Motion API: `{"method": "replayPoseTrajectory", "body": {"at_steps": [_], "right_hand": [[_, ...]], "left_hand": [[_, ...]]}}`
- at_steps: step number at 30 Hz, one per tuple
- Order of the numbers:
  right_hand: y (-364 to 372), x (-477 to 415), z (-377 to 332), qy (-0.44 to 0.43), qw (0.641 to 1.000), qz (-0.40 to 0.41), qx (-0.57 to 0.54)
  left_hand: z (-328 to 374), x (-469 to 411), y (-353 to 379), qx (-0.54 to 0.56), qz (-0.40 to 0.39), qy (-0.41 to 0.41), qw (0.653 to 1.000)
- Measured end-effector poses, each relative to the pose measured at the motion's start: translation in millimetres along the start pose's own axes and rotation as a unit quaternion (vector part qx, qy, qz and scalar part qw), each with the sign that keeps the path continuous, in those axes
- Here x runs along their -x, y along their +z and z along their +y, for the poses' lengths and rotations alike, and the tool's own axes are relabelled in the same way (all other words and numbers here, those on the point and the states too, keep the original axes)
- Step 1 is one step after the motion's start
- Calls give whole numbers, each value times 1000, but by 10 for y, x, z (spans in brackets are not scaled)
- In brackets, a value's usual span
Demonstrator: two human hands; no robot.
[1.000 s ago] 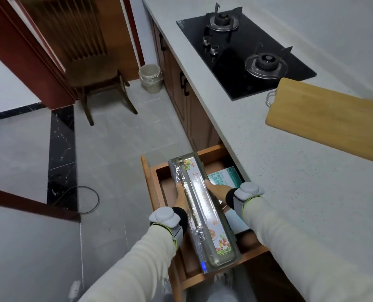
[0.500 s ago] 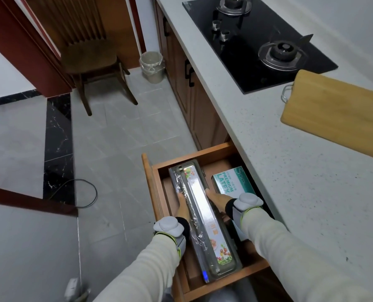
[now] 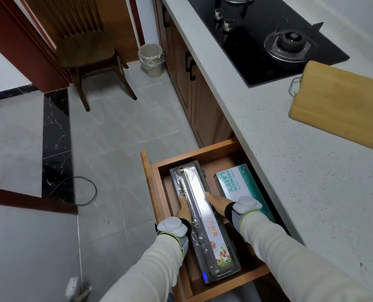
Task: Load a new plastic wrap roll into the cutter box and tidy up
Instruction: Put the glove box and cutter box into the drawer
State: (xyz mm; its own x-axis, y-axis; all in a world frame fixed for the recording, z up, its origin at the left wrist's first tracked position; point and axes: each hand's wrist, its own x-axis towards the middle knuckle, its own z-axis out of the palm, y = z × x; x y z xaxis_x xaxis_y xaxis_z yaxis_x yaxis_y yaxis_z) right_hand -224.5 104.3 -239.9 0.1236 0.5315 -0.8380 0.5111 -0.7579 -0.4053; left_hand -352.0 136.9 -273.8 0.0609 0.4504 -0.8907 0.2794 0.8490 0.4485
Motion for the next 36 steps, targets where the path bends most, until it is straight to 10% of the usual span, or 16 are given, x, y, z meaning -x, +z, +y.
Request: {"method": "replayPoseTrajectory", "body": {"at_steps": [18,36], "right_hand": [[70,-212,141,23,999,4,-41],[25,94,218,31,992,91,-79]], "left_hand": [[24,-41,95,-4,-4,-19,1000],[115,164,-89,-247,24,44,968]]}}
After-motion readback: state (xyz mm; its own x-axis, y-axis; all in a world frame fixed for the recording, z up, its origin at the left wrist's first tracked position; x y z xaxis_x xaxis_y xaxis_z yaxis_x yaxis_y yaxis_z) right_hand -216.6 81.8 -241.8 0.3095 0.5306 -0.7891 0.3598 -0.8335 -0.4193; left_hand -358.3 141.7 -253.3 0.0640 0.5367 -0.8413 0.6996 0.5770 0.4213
